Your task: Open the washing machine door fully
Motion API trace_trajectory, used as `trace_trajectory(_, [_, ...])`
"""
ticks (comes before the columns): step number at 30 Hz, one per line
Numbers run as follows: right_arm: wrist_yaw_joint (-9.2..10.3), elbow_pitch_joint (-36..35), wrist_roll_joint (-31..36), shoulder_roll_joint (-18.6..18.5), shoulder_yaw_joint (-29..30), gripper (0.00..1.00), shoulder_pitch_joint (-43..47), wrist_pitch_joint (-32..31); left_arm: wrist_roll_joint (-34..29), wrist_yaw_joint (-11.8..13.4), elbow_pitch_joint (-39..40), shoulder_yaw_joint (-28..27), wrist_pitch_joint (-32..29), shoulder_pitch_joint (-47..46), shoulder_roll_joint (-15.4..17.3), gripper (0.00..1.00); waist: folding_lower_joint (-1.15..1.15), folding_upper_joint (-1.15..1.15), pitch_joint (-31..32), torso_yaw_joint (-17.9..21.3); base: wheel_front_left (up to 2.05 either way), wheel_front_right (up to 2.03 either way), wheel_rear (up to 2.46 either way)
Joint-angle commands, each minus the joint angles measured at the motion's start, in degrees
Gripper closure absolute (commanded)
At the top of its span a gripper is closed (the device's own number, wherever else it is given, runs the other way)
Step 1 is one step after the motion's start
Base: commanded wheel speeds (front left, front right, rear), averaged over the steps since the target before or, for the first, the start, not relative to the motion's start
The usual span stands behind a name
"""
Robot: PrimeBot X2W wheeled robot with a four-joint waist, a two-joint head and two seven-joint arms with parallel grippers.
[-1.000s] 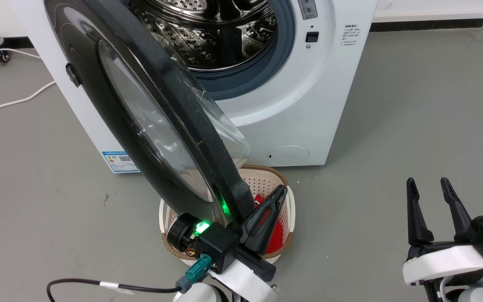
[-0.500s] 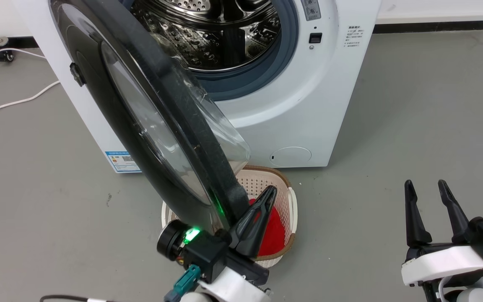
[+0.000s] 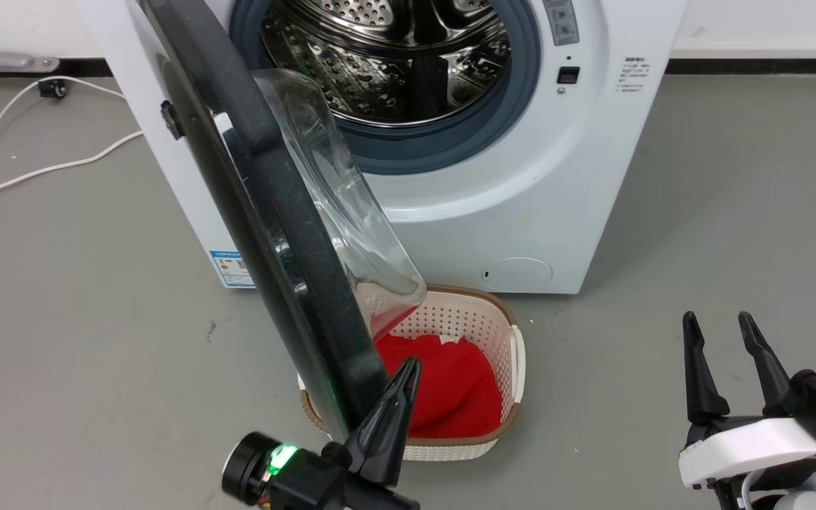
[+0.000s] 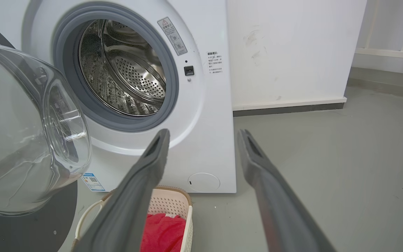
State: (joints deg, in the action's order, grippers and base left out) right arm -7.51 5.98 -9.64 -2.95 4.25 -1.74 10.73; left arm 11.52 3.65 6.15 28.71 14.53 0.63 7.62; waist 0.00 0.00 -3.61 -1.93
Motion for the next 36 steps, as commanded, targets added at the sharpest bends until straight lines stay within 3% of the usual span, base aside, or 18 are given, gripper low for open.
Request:
trace_trajectory(1, [0.04,-0.1,-0.3,0.1,0.1,0.00,0.7,-0.2,-0.1,1.0,0.2,-1.2,-0.3,1.3,0.9,1.00,0.00,0.00,0.3,-0.6,0.00,0.00,0.00])
trace_trajectory(10, [0.04,-0.6,-0.5,0.1,0.3,0.00,2.0,-1.2,-0.9,2.8,4.7,-0.7,-0.4,5.8,2.5,1.00,0.00,0.00,1.4,-4.3,0.00,0.00,0.00])
trace_trajectory(17, [0.04,-0.6,-0.9,0.1,-0.1,0.00,2.4,-1.8,-0.7,2.6,5.1,-0.4,-0.7,6.0,3.4,1.00,0.00,0.00,2.4,-6.6,0.00,0.00,0.00])
trace_trajectory(28, [0.04,-0.5,-1.3,0.1,-0.7,0.00,2.6,-2.2,0.8,-0.5,1.1,0.1,-1.3,1.5,4.2,1.00,0.00,0.00,2.3,-4.0,0.00,0.00,0.00])
trace_trajectory(36, [0.04,-0.6,-1.4,0.1,-0.1,0.00,3.0,-2.3,1.3,0.6,-0.1,-1.1,-0.9,1.2,4.1,1.00,0.00,0.00,2.1,-3.1,0.00,0.00,0.00])
